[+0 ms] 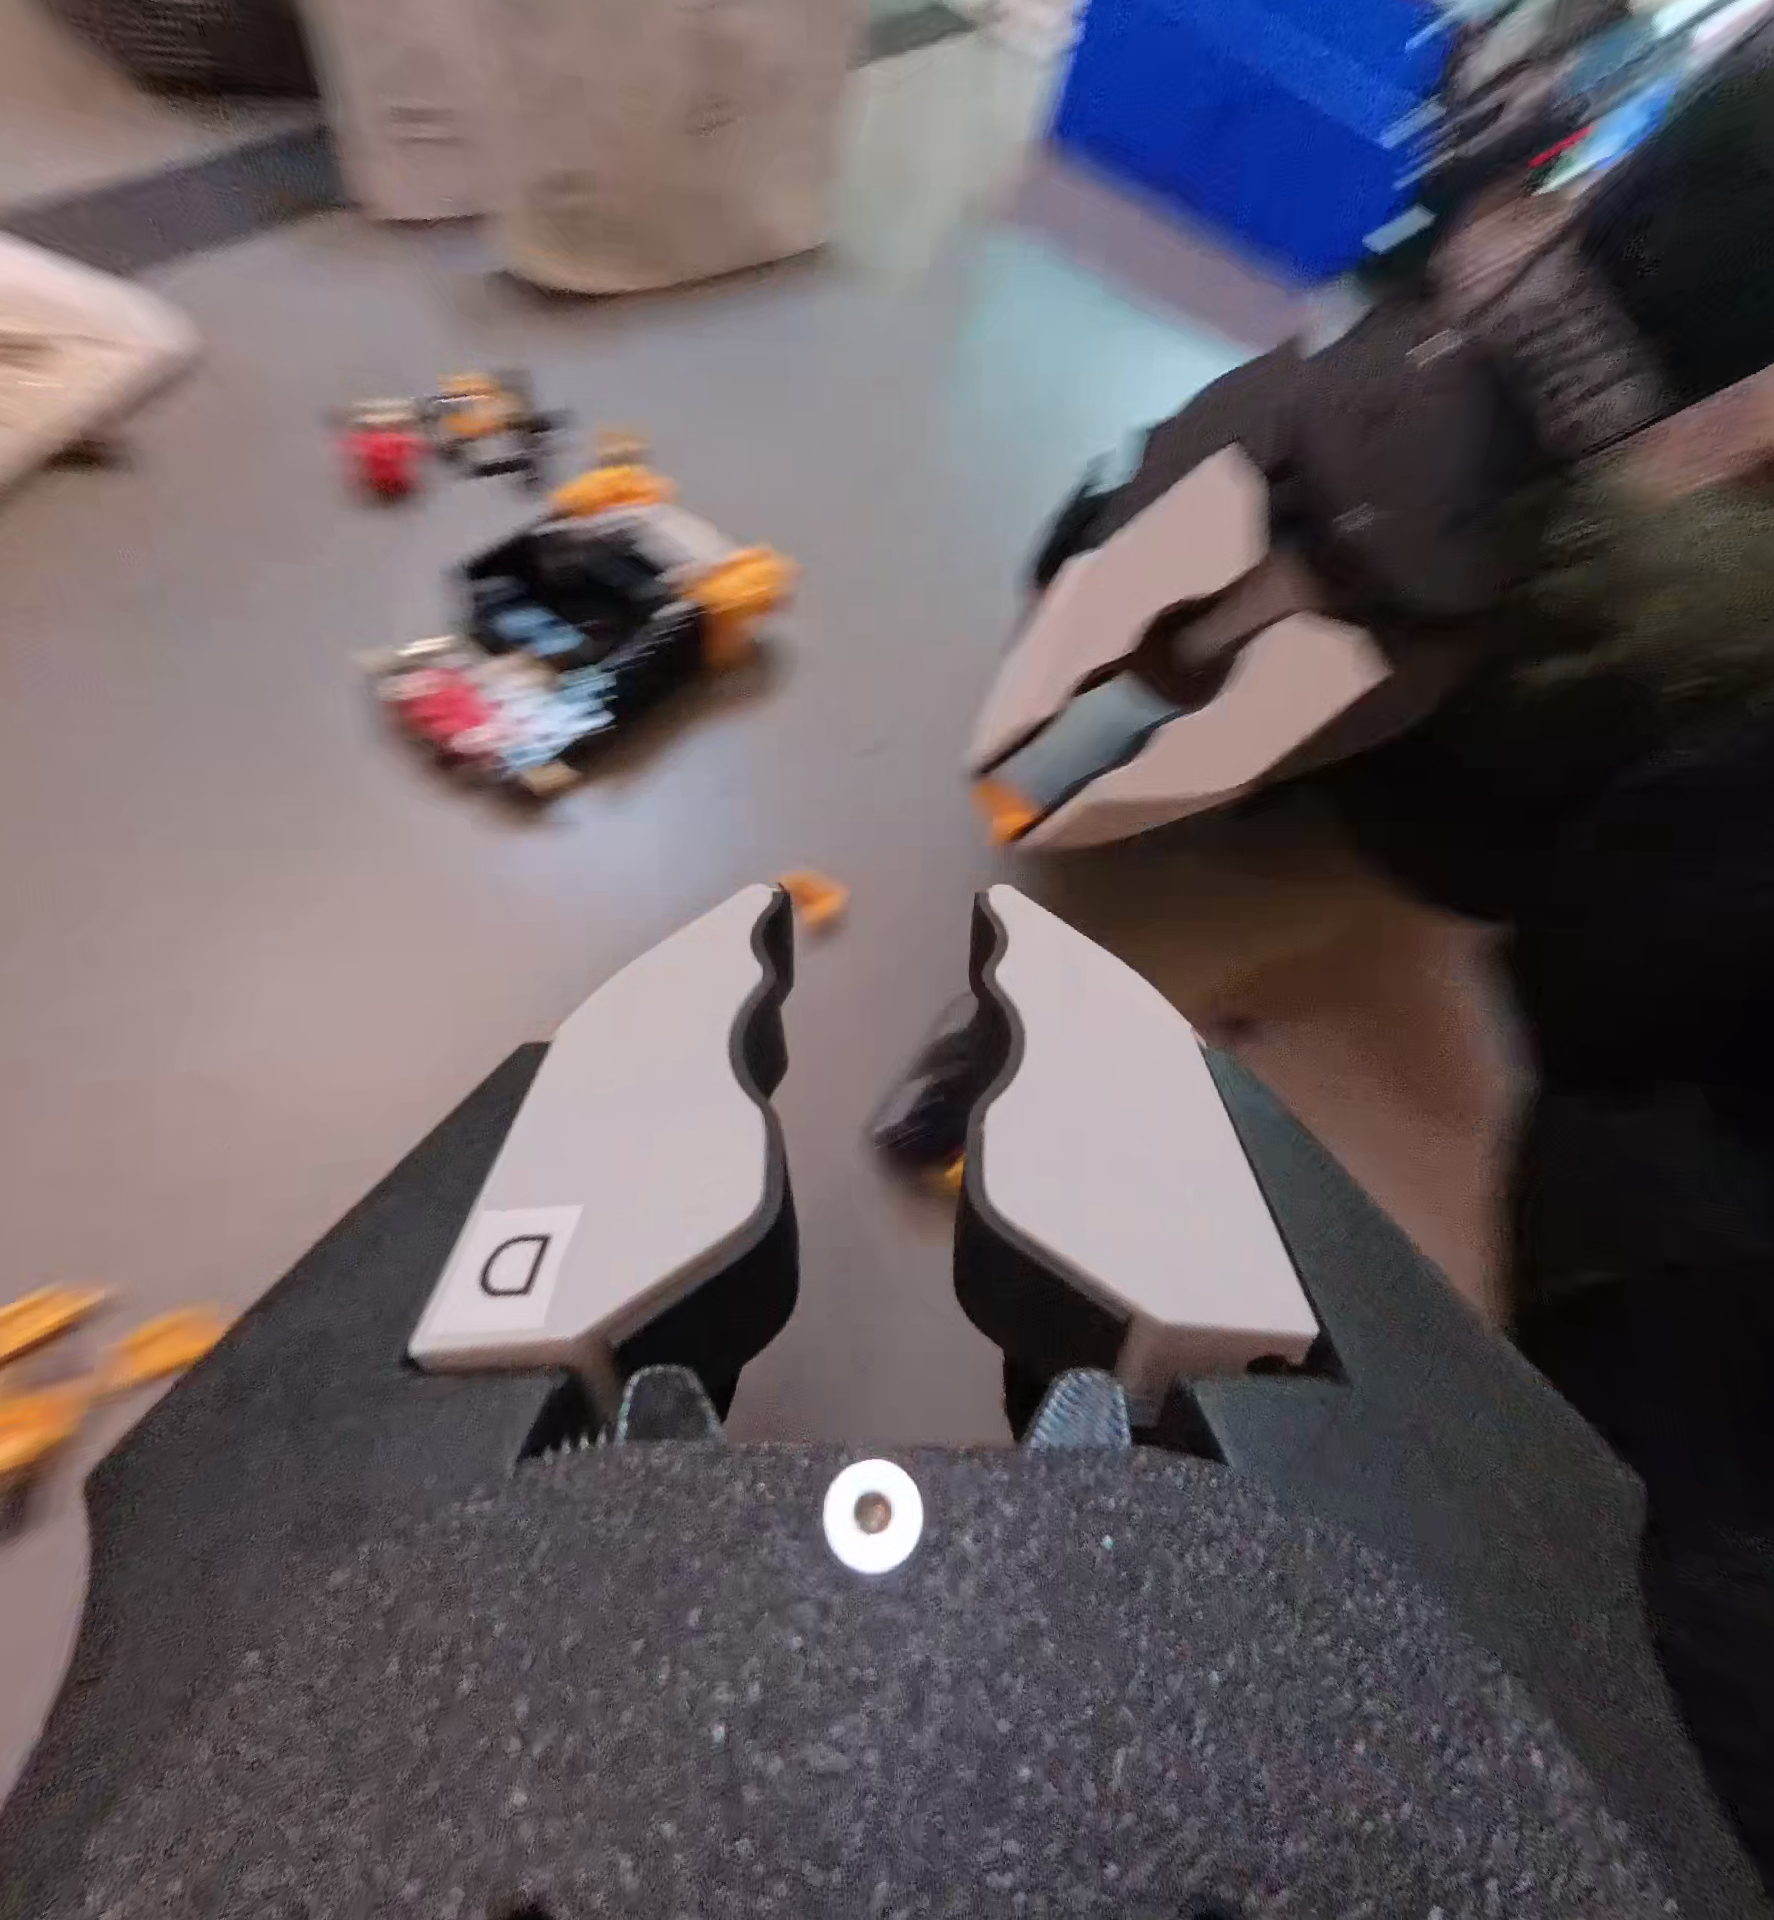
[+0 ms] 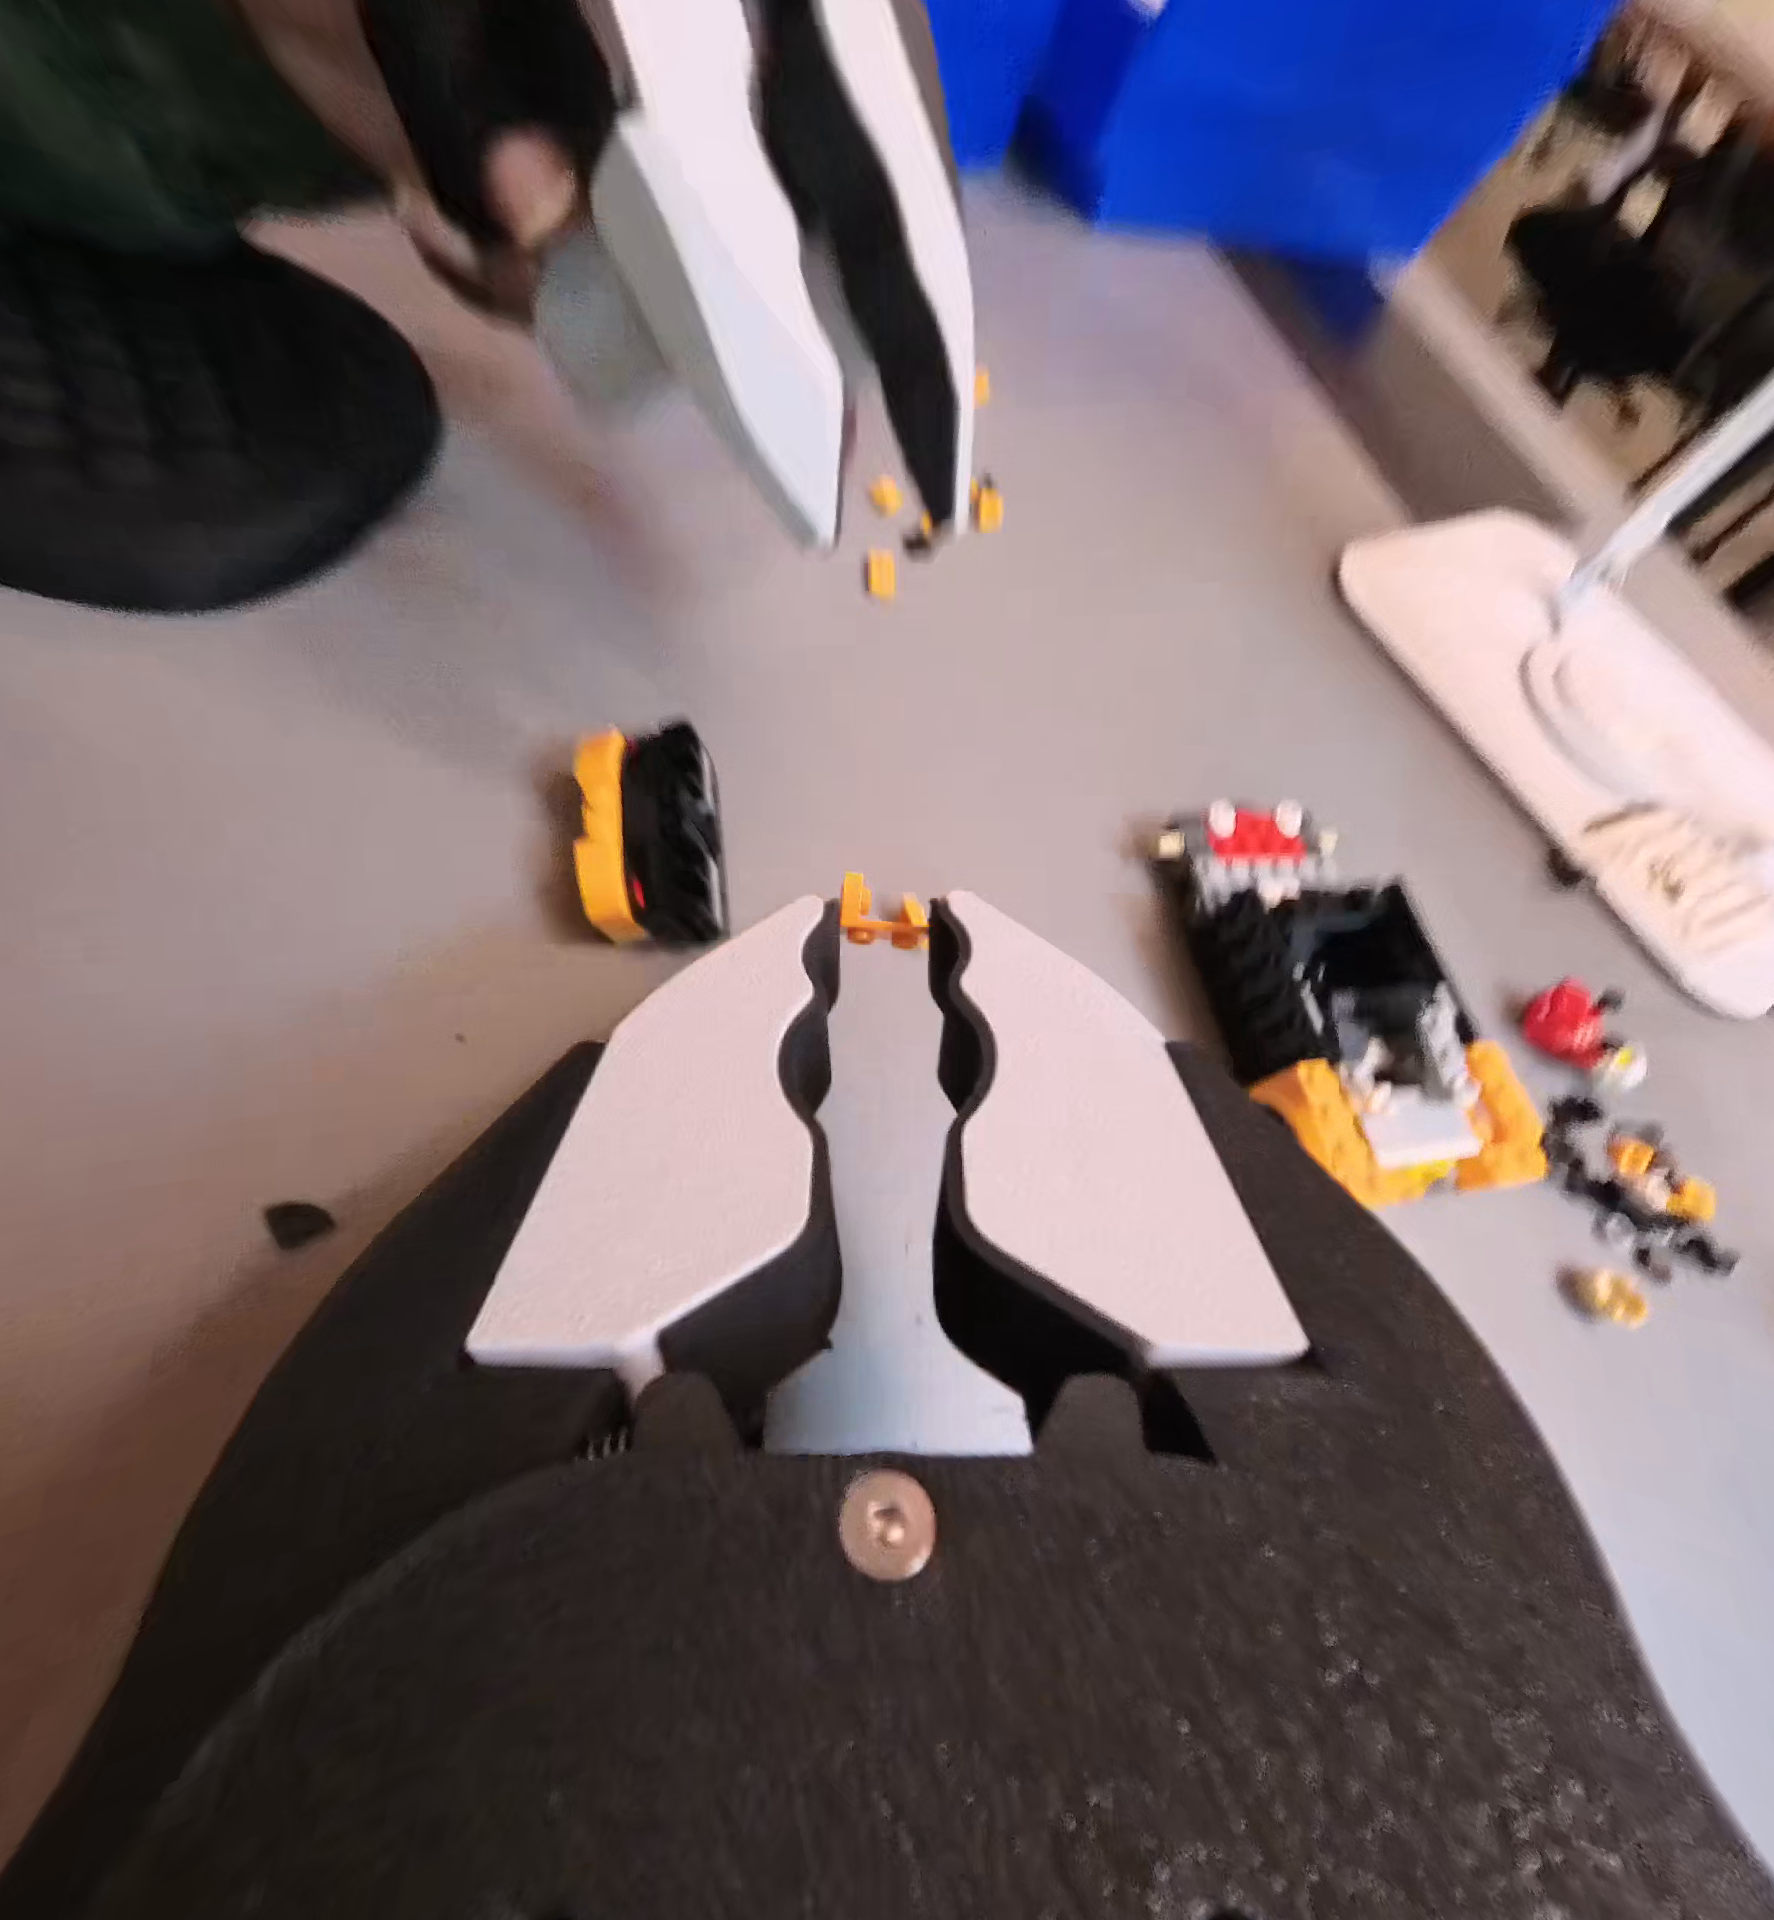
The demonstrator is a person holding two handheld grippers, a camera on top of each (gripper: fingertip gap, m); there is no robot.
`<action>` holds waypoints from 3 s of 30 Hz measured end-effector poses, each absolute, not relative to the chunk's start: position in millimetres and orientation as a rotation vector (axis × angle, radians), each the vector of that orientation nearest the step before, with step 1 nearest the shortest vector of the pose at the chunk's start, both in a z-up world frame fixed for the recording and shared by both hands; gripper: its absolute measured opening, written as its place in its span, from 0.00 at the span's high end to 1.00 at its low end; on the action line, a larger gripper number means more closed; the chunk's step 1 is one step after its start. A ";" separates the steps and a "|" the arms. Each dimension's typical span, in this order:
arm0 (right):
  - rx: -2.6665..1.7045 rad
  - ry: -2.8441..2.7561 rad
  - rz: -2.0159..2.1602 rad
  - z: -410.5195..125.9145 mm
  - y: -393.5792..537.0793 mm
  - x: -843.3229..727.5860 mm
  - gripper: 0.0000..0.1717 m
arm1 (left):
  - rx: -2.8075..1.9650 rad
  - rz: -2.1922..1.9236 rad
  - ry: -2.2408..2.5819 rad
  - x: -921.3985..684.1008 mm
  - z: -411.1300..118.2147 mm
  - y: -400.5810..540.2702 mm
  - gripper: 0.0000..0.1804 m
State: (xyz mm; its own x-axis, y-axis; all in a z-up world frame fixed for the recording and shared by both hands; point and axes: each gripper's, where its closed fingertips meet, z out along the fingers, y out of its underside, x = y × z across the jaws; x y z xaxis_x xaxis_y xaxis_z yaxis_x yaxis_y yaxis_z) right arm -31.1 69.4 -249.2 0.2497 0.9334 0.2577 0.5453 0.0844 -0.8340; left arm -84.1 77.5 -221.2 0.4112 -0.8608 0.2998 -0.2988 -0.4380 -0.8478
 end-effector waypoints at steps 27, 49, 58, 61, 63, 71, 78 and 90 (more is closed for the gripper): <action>-1.926 -1.368 0.486 -285.8 99.5 -46.7 0.79 | -2.390 0.265 0.223 -372.6 -193.2 80.4 0.94; -1.127 -1.345 0.528 -174.0 44.1 -89.6 0.90 | -1.886 -1.582 0.728 -89.0 -165.7 35.7 0.81; -1.056 -1.381 0.498 -167.9 28.5 -92.6 0.89 | -1.876 -1.568 0.828 -72.3 -171.0 27.7 0.96; -1.105 -1.370 0.496 -169.1 37.0 -86.6 0.83 | -1.872 -1.142 0.820 -105.5 -158.5 51.0 0.96; -1.173 -1.364 0.500 -171.4 47.5 -76.5 0.83 | -1.874 -0.615 0.745 -161.2 -145.1 79.1 0.96; -1.608 -1.525 0.515 -229.7 73.7 -24.7 0.81 | -2.255 0.232 0.179 -390.2 -173.3 85.4 0.94; -1.725 -1.640 0.548 -259.6 65.4 -12.6 0.81 | -2.443 0.278 0.060 -427.5 -218.2 82.7 0.82; -1.767 -1.865 0.699 -286.9 30.8 -9.9 0.81 | -2.228 0.330 0.125 -420.3 -182.1 93.4 0.69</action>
